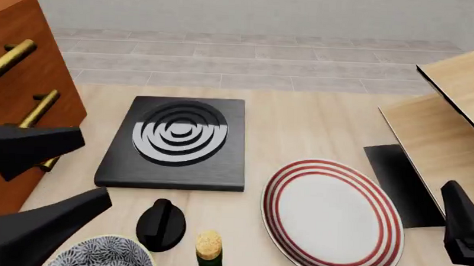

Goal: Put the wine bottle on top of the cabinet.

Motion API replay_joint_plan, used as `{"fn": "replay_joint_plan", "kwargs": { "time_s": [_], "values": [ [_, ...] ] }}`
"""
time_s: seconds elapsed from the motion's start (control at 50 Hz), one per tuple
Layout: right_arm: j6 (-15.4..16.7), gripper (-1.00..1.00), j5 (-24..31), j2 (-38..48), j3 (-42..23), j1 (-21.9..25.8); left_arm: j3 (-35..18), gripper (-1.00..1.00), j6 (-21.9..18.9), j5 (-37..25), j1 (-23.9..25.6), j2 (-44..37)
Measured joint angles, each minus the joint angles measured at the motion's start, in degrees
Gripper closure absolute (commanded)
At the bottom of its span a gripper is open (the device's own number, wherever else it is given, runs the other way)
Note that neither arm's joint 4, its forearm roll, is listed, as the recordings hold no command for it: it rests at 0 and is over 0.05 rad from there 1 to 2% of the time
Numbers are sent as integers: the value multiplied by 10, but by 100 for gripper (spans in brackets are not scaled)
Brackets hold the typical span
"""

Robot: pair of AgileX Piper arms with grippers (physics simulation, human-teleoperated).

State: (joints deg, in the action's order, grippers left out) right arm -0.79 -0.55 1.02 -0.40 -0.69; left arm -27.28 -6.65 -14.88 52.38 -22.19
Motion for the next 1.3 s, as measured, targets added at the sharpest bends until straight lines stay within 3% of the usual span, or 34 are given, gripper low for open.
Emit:
{"fn": "replay_joint_plan", "kwargs": {
  "time_s": [0.26,0.76,1.3],
  "values": [
    [0,-100,8,-5,-4,-1,-19,-100,-18,-1,51,-39],
    [0,-100,9,-4,-4,-1,-60,-100,-33,-59,116,-62],
    [1,-100,0,-2,1,-1,-35,-100,-50,-3,157,-125]
  ]
}}
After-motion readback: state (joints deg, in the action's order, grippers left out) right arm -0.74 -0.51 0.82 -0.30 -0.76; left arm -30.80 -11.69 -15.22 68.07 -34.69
